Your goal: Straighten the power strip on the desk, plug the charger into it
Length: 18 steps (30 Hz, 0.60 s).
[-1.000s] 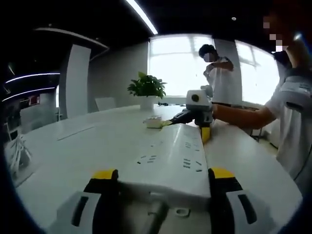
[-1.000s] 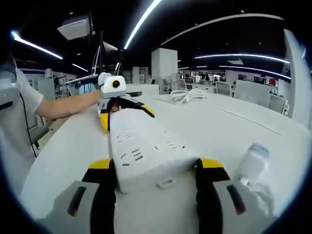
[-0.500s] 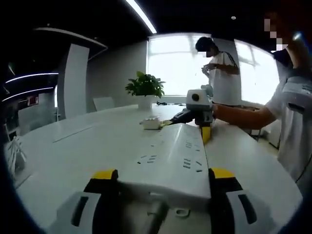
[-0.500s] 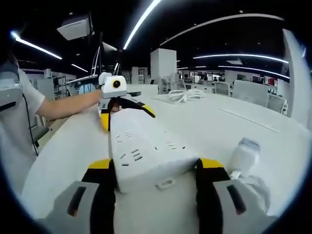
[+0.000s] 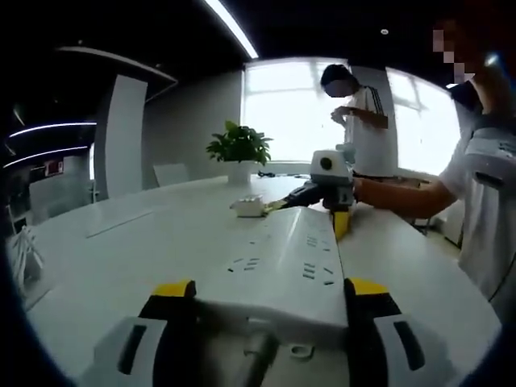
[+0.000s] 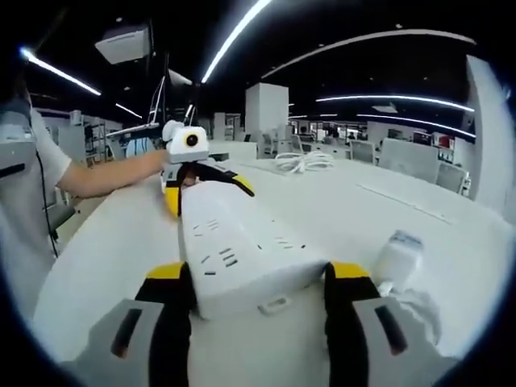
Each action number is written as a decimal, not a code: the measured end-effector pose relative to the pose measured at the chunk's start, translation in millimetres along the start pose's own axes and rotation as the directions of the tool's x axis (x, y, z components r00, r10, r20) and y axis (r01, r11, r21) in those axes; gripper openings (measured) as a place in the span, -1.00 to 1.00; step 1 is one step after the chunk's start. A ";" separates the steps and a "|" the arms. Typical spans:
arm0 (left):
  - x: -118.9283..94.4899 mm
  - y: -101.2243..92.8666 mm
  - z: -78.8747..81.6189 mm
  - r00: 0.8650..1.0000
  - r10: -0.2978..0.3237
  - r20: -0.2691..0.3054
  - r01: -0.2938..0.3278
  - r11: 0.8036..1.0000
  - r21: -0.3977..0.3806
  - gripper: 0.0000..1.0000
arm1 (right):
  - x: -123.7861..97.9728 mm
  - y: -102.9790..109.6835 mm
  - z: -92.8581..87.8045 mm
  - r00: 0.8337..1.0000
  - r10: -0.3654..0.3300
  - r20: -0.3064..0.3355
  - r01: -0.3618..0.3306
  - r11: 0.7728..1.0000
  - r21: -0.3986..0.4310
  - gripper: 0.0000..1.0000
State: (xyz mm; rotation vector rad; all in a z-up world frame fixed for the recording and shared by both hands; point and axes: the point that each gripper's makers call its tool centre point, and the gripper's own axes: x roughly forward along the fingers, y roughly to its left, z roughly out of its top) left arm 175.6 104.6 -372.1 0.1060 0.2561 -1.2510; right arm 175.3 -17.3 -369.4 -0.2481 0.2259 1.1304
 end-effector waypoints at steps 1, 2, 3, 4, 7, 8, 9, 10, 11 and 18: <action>0.0 0.1 0.1 1.000 0.001 0.001 -0.001 1.000 0.000 0.51 | -0.1 -0.2 0.2 1.000 -0.002 -0.002 0.002 1.000 -0.001 0.32; -0.2 0.0 0.1 1.000 0.002 0.002 -0.002 1.000 0.000 0.51 | -0.5 -0.4 0.1 1.000 -0.004 -0.004 0.004 1.000 -0.003 0.31; -0.1 0.2 0.2 1.000 0.003 0.002 -0.003 1.000 -0.001 0.51 | -0.9 -0.6 0.4 1.000 -0.007 -0.003 0.007 1.000 -0.007 0.31; -0.2 0.2 0.2 1.000 0.004 0.003 -0.004 1.000 -0.001 0.51 | -2.0 -0.7 0.8 1.000 -0.009 -0.002 0.009 1.000 -0.011 0.31; -0.4 0.7 0.3 1.000 0.006 0.006 -0.006 1.000 -0.001 0.51 | -11.1 -0.6 6.7 1.000 -0.021 0.003 0.021 0.998 -0.061 0.24; -0.4 0.8 0.3 1.000 0.006 0.006 -0.006 1.000 -0.002 0.51 | -15.4 -1.7 15.3 0.999 -0.035 0.036 0.038 0.996 -0.084 0.21; -0.5 0.8 0.3 1.000 0.007 0.006 -0.007 1.000 -0.002 0.51 | -20.4 -0.4 24.7 0.997 -0.039 0.067 0.046 0.995 -0.092 0.18; -0.5 1.0 0.2 1.000 0.008 0.006 -0.008 1.000 -0.002 0.51 | -24.7 0.6 36.2 0.992 -0.042 0.118 0.051 0.995 -0.080 0.14; -0.6 1.2 0.1 1.000 0.009 0.006 -0.009 1.000 -0.002 0.51 | -28.9 1.1 46.8 0.985 -0.044 0.165 0.055 0.996 -0.063 0.11; -0.8 1.9 -0.1 1.000 0.014 0.006 -0.014 1.000 -0.004 0.50 | -37.4 -36.2 67.7 0.925 -0.268 0.268 0.273 0.962 0.020 0.04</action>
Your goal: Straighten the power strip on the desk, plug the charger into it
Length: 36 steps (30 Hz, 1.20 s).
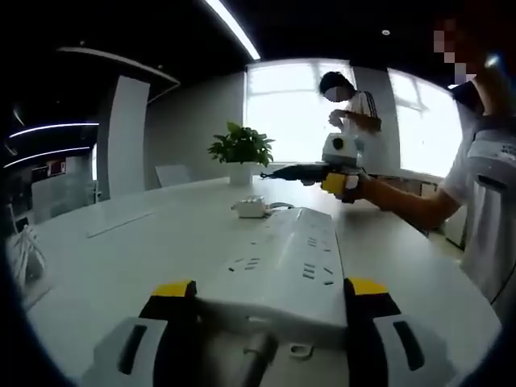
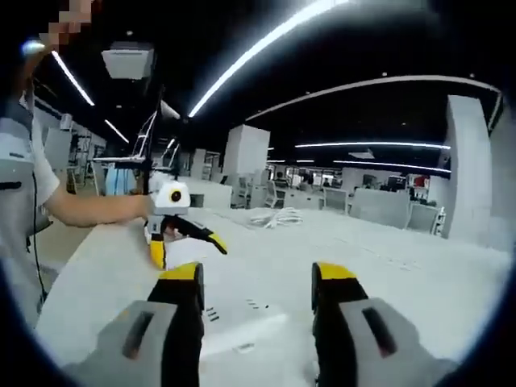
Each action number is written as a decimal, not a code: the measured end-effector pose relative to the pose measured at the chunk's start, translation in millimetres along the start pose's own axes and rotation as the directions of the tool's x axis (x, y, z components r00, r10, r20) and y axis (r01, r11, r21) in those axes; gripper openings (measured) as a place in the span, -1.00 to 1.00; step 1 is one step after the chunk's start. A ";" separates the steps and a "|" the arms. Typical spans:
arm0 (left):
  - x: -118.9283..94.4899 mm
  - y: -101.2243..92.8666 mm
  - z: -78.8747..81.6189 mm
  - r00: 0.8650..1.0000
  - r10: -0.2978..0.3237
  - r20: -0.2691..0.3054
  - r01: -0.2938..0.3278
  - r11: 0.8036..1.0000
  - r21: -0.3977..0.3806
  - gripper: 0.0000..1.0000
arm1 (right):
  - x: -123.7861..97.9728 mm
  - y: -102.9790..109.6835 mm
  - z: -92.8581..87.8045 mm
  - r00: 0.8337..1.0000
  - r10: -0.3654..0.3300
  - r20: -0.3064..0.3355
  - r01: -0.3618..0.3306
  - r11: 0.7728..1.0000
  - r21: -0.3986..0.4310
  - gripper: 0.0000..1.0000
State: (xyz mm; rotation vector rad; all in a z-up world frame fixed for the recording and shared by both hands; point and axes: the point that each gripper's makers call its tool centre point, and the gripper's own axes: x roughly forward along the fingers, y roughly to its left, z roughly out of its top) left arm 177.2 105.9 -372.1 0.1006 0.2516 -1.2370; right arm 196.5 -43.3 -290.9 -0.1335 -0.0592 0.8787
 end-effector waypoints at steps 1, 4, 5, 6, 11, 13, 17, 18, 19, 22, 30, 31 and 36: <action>0.1 -0.2 0.0 1.000 0.000 0.000 0.000 1.000 0.000 0.50 | 1.2 -10.3 -0.1 0.998 -0.056 0.006 0.056 0.998 0.022 0.04; 0.1 0.3 -0.1 1.000 0.001 0.000 -0.001 1.000 0.000 0.50 | -0.4 -27.2 -1.5 0.989 -0.146 0.013 0.145 0.988 0.051 0.04; -0.1 0.4 -0.2 1.000 0.001 0.000 -0.001 1.000 0.000 0.50 | -1.3 -31.0 -2.4 0.986 -0.165 0.010 0.164 0.985 0.048 0.04; -0.2 0.3 -0.2 1.000 0.002 0.000 -0.002 1.000 0.000 0.50 | -2.3 -34.6 -2.2 0.983 -0.183 0.011 0.183 0.982 0.045 0.04; -0.1 -0.2 -0.3 1.000 0.004 0.001 -0.004 1.000 -0.001 0.50 | -4.7 -46.8 -4.3 0.969 -0.247 0.014 0.245 0.966 0.082 0.04; -0.2 -0.3 -0.4 1.000 0.005 0.001 -0.005 1.000 -0.001 0.50 | -3.9 -48.3 -7.2 0.965 -0.260 0.005 0.259 0.962 0.089 0.04; -0.2 -0.4 -0.4 1.000 0.008 0.002 -0.008 1.000 -0.002 0.50 | -1.9 -49.7 -12.6 0.962 -0.274 -0.013 0.274 0.959 0.078 0.04; -0.2 -0.3 -0.4 1.000 0.008 0.002 -0.008 1.000 -0.002 0.50 | -1.9 -50.7 -14.1 0.960 -0.279 -0.020 0.279 0.957 0.077 0.04; -0.1 -0.2 -0.3 1.000 0.009 0.003 -0.009 1.000 -0.002 0.50 | -2.1 -51.5 -15.3 0.959 -0.283 -0.024 0.284 0.956 0.076 0.04; 0.0 -0.3 -0.2 1.000 0.011 0.004 -0.011 1.000 -0.002 0.50 | -2.8 -55.8 -19.0 0.953 -0.301 -0.037 0.303 0.949 0.087 0.02; 0.0 -0.1 0.0 1.000 0.012 0.004 -0.012 1.000 -0.003 0.50 | -4.8 -66.3 -27.9 0.935 -0.348 -0.070 0.354 0.931 0.094 -0.05; 0.0 -0.2 0.0 1.000 0.013 0.005 -0.013 1.000 -0.003 0.50 | -5.1 -67.0 -28.8 0.933 -0.353 -0.073 0.359 0.929 0.093 -0.06; -0.1 0.4 0.3 1.000 0.017 0.006 -0.017 1.000 -0.004 0.50 | -2.7 -67.0 -36.4 0.928 -0.360 -0.100 0.368 0.926 0.081 -0.06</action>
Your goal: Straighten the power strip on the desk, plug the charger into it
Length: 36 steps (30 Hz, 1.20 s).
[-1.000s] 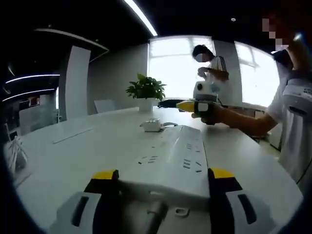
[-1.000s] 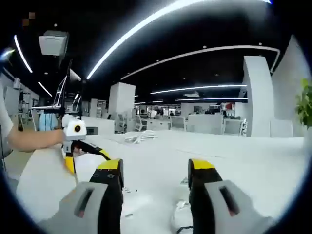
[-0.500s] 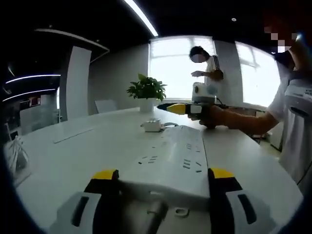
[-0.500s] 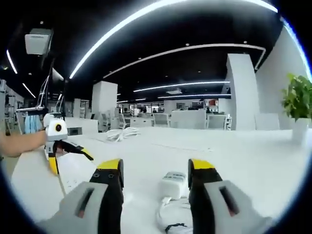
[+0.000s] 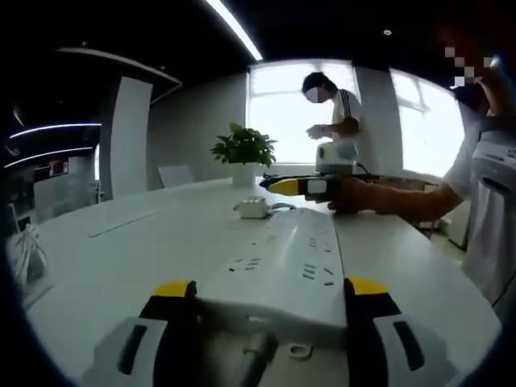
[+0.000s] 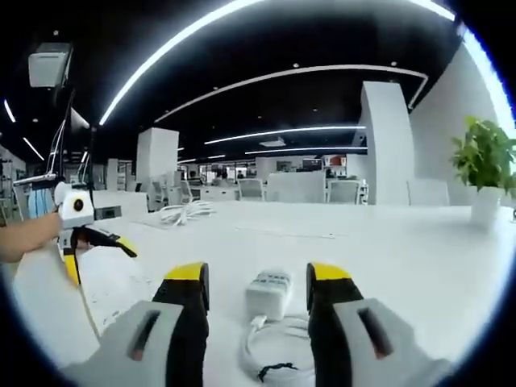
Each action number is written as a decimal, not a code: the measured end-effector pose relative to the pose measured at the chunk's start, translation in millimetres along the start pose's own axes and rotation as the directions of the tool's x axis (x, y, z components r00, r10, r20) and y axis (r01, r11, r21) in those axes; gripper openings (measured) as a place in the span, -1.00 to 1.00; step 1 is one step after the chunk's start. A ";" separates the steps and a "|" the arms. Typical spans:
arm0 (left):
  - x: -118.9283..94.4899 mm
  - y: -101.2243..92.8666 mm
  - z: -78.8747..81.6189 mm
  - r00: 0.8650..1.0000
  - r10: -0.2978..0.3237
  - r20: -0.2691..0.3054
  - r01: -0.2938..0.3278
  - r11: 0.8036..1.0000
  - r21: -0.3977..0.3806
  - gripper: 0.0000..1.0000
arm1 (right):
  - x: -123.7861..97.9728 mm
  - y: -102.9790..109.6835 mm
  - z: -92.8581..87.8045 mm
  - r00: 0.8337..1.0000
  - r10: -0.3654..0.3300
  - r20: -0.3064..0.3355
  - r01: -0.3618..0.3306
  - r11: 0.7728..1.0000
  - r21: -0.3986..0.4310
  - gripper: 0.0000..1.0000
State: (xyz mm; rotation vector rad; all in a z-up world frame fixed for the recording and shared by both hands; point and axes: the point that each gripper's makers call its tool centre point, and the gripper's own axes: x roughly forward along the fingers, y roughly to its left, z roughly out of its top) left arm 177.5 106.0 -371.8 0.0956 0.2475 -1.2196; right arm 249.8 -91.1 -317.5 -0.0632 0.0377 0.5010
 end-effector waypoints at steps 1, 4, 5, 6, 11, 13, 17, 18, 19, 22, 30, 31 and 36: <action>0.0 0.2 0.0 1.000 0.000 0.000 0.000 1.000 0.000 0.50 | 1.1 0.9 -1.7 1.000 0.001 -0.005 -0.001 1.000 -0.007 -0.06; -0.1 0.2 0.1 1.000 0.002 0.000 -0.002 1.000 0.000 0.50 | 2.8 3.0 -5.2 1.000 -0.004 -0.020 0.004 1.000 -0.021 -0.07; 0.0 0.0 0.2 1.000 0.003 0.000 -0.003 1.000 -0.001 0.50 | 3.0 -0.1 -6.4 0.999 -0.027 -0.026 0.026 0.999 -0.039 -0.07; 0.0 -0.1 0.2 1.000 0.004 0.000 -0.004 1.000 -0.001 0.50 | 3.8 -3.9 -7.6 0.998 -0.062 -0.028 0.061 0.997 -0.054 -0.08; 0.0 0.1 0.4 1.000 0.006 0.001 -0.006 1.000 -0.001 0.50 | 6.0 -9.4 -9.7 0.995 -0.092 -0.039 0.091 0.995 -0.046 -0.12; 0.0 0.3 0.4 1.000 0.006 0.001 -0.006 1.000 -0.001 0.50 | 8.2 -7.7 -13.1 0.995 -0.088 -0.054 0.086 0.995 -0.041 -0.14; 0.0 0.1 0.4 1.000 0.007 0.002 -0.007 1.000 -0.002 0.50 | 12.9 -1.8 -18.5 0.993 -0.087 -0.083 0.079 0.993 -0.090 -0.14; 0.0 0.2 0.4 1.000 0.008 0.002 -0.008 1.000 -0.002 0.50 | 14.8 -0.4 -20.7 0.991 -0.092 -0.093 0.081 0.990 -0.112 -0.13; -0.1 0.3 0.4 1.000 0.008 0.002 -0.008 1.000 -0.002 0.50 | 16.1 -0.9 -21.9 0.990 -0.102 -0.099 0.087 0.986 -0.143 -0.13; -0.1 0.1 0.3 1.000 0.010 0.002 -0.010 1.000 -0.002 0.50 | 21.4 -0.3 -25.3 0.989 -0.100 -0.113 0.085 0.987 -0.134 -0.13; -0.4 1.2 0.3 1.000 0.013 0.003 -0.013 1.000 -0.003 0.50 | 25.3 -14.3 -30.1 0.975 -0.172 -0.139 0.160 0.983 -0.093 -0.14; -0.5 1.4 0.3 1.000 0.013 0.003 -0.013 1.000 -0.003 0.50 | 26.6 -14.8 -31.0 0.974 -0.174 -0.142 0.162 0.982 -0.093 -0.14; -0.4 1.8 0.2 1.000 0.014 0.003 -0.014 1.000 -0.004 0.50 | 32.6 -12.3 -34.0 0.971 -0.177 -0.159 0.163 0.982 -0.095 -0.33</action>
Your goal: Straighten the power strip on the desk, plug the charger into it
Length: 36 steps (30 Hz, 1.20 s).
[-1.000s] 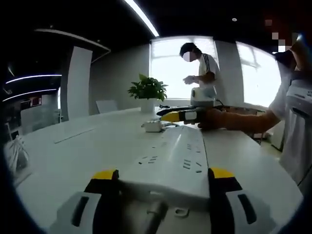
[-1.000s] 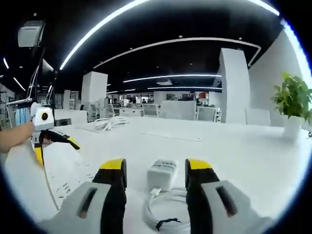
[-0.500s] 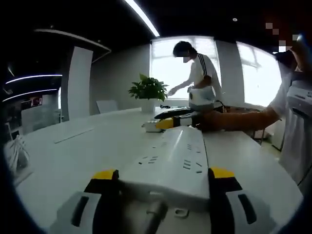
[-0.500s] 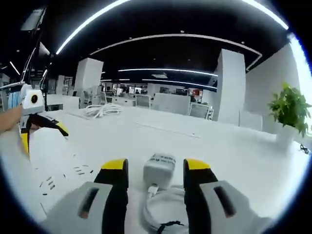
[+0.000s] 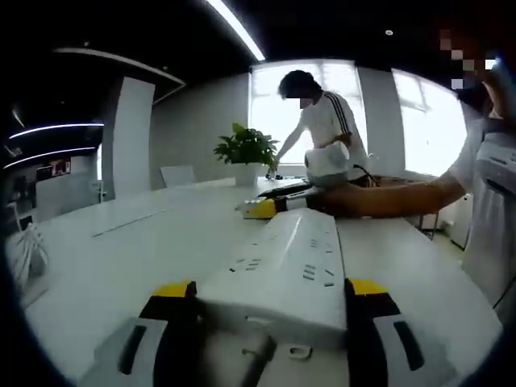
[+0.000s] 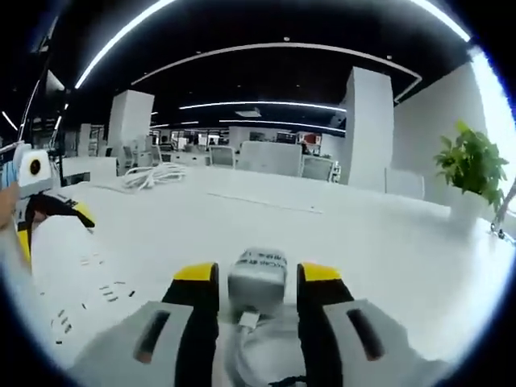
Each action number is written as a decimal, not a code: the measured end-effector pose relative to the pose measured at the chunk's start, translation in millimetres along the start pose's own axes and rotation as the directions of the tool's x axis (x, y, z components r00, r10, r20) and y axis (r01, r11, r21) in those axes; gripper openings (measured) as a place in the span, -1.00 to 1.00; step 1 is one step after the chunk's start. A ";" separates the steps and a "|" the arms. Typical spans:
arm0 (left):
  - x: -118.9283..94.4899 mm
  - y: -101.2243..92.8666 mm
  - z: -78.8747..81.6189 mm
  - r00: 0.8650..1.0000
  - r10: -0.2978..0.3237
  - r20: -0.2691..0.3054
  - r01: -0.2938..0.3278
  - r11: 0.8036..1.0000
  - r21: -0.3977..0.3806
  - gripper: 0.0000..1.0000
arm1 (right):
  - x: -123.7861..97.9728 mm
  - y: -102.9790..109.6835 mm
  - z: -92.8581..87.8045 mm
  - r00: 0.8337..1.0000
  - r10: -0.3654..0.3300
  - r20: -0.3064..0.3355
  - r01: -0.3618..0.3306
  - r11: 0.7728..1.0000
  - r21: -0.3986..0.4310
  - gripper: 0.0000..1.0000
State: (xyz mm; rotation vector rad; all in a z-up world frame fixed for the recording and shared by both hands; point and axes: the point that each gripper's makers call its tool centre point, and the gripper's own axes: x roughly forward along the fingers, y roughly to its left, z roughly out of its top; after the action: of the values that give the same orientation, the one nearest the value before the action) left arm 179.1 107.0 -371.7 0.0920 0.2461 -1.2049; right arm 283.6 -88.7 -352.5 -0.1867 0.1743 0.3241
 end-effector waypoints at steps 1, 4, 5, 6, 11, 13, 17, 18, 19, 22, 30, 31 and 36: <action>0.0 0.1 0.0 1.000 0.001 0.000 -0.001 1.000 0.000 0.50 | 1.4 -0.7 -0.7 1.000 -0.004 -0.004 0.004 1.000 -0.003 -0.35; 0.0 0.3 0.0 1.000 0.003 0.000 -0.003 1.000 -0.001 0.50 | 2.4 -4.3 -5.5 1.000 -0.014 -0.025 0.014 1.000 0.000 -0.37; -0.1 0.5 0.0 1.000 0.003 0.001 -0.003 1.000 -0.001 0.50 | 1.7 -3.9 -5.5 1.000 -0.013 -0.025 0.013 1.000 0.002 -0.37; 0.0 0.6 0.1 1.000 0.003 0.001 -0.003 1.000 -0.001 0.50 | 1.6 -3.7 -5.5 1.000 -0.013 -0.025 0.013 1.000 -0.001 -0.38; 0.1 -0.1 0.0 1.000 0.004 0.000 -0.004 1.000 -0.001 0.50 | 3.4 -3.7 -6.4 0.999 -0.014 -0.029 0.014 1.000 0.001 -0.45; 0.2 -0.3 0.1 1.000 0.005 0.001 -0.005 1.000 -0.001 0.50 | 4.9 -3.4 -6.7 1.000 -0.009 -0.029 0.009 1.000 -0.022 -0.46; 0.4 -0.2 0.1 1.000 0.007 0.001 -0.007 1.000 -0.002 0.50 | 4.7 -3.9 -7.5 0.999 0.007 -0.033 -0.008 1.000 -0.010 -0.47; 0.5 -0.2 0.1 1.000 0.008 0.001 -0.008 1.000 -0.002 0.50 | 4.0 -3.4 -7.9 0.999 0.013 -0.035 -0.013 1.000 0.007 -0.47; 0.4 -0.3 0.1 1.000 0.008 0.001 -0.008 1.000 -0.002 0.50 | 3.4 -3.1 -8.2 0.999 0.015 -0.037 -0.015 1.000 0.013 -0.47; 0.6 -0.6 0.1 1.000 0.009 0.001 -0.009 1.000 -0.002 0.50 | 1.1 -0.9 -8.8 0.999 0.021 -0.040 -0.020 1.000 0.011 -0.48; 0.5 -0.6 0.0 1.000 0.010 0.001 -0.010 1.000 -0.002 0.50 | -4.3 3.2 -9.4 0.998 0.048 -0.047 -0.047 0.999 0.022 -0.48; 0.4 -0.7 0.0 1.000 0.010 0.001 -0.010 1.000 -0.002 0.50 | -5.1 3.8 -9.3 0.997 0.055 -0.047 -0.053 0.998 0.027 -0.48; 0.4 -0.8 0.1 1.000 0.012 0.002 -0.012 1.000 -0.002 0.50 | -7.7 6.8 -8.9 0.997 0.069 -0.047 -0.067 0.997 0.038 -0.48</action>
State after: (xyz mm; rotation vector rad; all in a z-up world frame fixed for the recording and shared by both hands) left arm 178.6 106.2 -371.6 0.0905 0.2452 -1.1926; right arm 272.9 -86.5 -360.6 -0.1525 0.2345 0.3840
